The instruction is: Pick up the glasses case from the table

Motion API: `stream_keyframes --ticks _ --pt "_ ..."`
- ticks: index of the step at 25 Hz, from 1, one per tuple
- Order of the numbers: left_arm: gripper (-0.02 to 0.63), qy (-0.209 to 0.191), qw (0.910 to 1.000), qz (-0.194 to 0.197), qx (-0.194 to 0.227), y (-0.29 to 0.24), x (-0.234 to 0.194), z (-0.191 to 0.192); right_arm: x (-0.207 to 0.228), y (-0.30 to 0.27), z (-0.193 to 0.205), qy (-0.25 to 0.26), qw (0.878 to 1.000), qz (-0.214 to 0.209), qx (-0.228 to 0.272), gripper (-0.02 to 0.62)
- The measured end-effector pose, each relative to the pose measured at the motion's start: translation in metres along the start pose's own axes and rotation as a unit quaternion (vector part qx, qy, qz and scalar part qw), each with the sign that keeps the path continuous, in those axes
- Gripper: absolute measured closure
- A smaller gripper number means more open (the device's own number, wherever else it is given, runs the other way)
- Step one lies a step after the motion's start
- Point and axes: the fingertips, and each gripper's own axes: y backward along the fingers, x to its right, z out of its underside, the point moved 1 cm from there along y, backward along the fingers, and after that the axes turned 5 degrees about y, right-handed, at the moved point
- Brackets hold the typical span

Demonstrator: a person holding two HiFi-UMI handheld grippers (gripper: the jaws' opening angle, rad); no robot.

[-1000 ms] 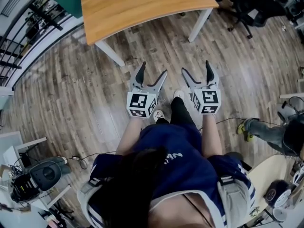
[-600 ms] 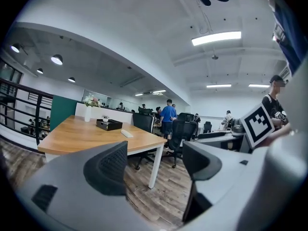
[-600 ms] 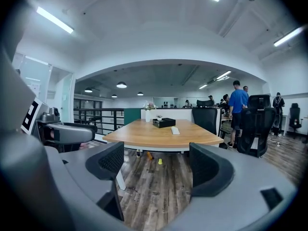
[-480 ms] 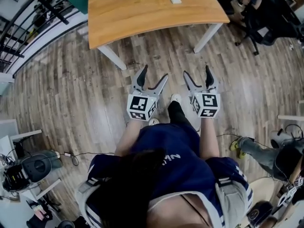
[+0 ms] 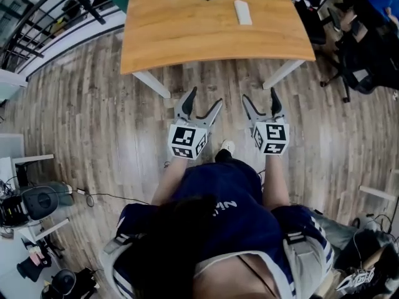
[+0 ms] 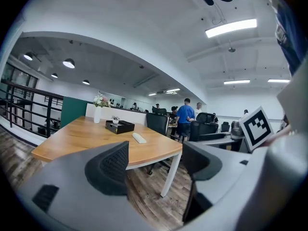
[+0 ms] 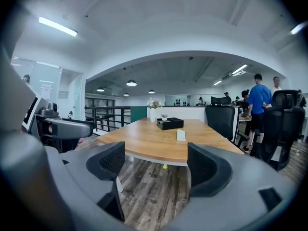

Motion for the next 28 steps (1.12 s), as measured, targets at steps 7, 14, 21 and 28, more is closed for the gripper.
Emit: stream_keyframes --ticks 7,14,21,28 --pt "0.258 0.002 0.9998 -0.017 -0.007 -0.055 0.006 0.002 0.045 -0.035 0.002 0.011 1.000 -0.024 -0.001 0.198" --pt "0.258 0.006 0.9998 -0.005 -0.020 -0.099 0.027 0.006 0.085 -0.046 0.009 0.014 0.999 -0.027 -0.012 0.209" --pt "0.258 0.003 0.9992 0.004 -0.039 -0.121 0.032 0.014 0.097 -0.050 0.022 0.006 0.999 -0.024 -0.026 0.212" --pt "0.259 0.003 0.9983 0.035 -0.048 -0.167 0.014 0.015 0.110 -0.079 0.023 -0.002 0.999 0.002 -0.034 0.213"
